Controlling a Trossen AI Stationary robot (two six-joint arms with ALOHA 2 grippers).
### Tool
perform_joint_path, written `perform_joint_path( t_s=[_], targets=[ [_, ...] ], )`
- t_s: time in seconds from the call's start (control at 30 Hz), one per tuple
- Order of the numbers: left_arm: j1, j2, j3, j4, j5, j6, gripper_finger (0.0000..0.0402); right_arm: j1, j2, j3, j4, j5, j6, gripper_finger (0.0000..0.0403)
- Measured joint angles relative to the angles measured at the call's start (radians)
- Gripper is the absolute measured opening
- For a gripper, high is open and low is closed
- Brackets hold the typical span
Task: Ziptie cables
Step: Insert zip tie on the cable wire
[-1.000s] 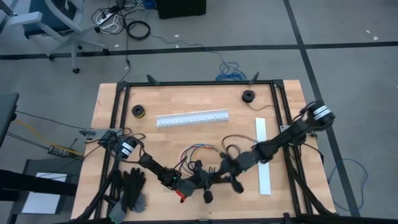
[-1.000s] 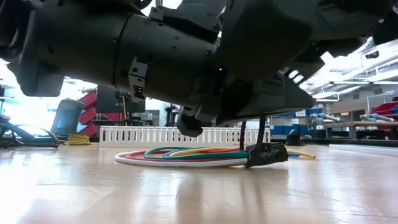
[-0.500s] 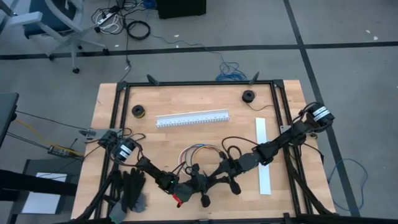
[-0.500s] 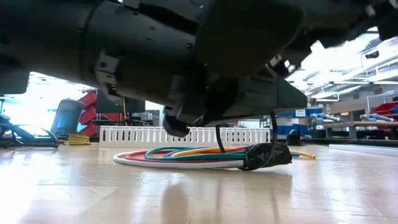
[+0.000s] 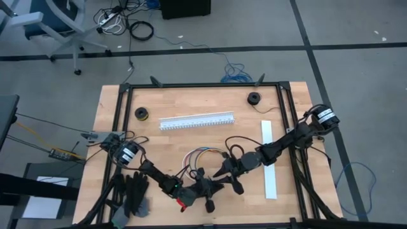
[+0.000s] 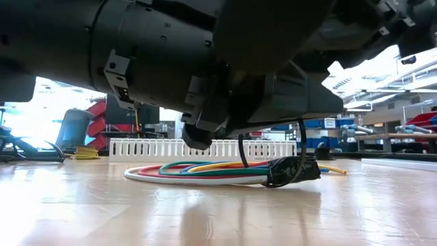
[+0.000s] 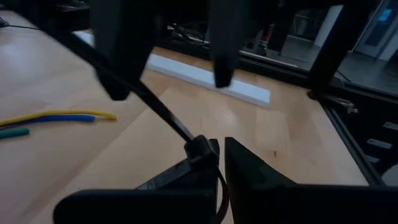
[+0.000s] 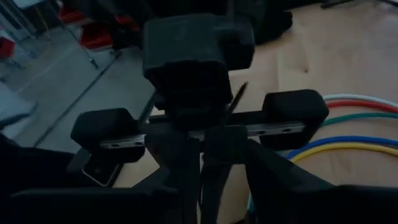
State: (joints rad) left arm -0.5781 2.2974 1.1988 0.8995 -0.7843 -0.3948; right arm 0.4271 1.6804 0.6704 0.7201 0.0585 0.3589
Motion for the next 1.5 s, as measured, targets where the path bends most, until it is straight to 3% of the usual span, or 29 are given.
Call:
perform_joint_path(
  t_s=[0.57, 0.93, 1.5],
  targets=[
    [0.027, 0.0, 0.0, 0.043, 0.029, 0.027, 0.0, -0.051, 0.003, 0.001, -0.005, -0.106, 0.021, 0.0104],
    [0.026, 0.0, 0.0, 0.051, 0.036, 0.049, 0.0, -0.05, 0.003, 0.001, -0.007, -0.116, 0.003, 0.0004],
    [0.014, 0.0, 0.0, 0.073, 0.03, 0.027, 0.0, -0.042, 0.003, 0.001, -0.014, -0.084, -0.019, 0.0]
  ],
)
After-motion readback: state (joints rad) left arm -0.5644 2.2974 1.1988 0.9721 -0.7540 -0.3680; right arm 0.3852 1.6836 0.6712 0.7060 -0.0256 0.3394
